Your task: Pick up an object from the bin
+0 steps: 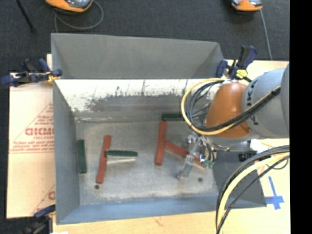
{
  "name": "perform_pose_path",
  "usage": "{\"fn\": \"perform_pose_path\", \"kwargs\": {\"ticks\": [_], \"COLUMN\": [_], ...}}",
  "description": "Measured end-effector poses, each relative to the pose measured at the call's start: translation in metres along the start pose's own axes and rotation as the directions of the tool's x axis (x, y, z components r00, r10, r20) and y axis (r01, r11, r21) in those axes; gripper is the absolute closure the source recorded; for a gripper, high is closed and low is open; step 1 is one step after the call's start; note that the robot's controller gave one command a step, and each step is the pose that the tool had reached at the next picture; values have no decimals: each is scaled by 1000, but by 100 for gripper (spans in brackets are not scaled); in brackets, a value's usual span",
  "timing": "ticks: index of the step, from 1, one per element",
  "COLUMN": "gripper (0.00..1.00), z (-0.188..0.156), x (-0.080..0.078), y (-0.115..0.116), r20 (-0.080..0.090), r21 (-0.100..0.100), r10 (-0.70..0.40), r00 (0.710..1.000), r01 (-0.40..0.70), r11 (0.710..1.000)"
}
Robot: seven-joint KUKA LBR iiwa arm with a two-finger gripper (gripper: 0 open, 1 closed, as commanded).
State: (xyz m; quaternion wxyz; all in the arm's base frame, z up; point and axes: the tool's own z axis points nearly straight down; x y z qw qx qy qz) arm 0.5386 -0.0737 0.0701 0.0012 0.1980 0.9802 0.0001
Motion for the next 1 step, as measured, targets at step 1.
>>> {"fn": "perform_pose_path", "kwargs": {"ticks": [1], "gripper": [100], "z": [0], "x": [0], "y": [0], "r20": [1], "r21": [0], "r10": [0], "r00": [1000], "r01": [0], "r11": [1000]}}
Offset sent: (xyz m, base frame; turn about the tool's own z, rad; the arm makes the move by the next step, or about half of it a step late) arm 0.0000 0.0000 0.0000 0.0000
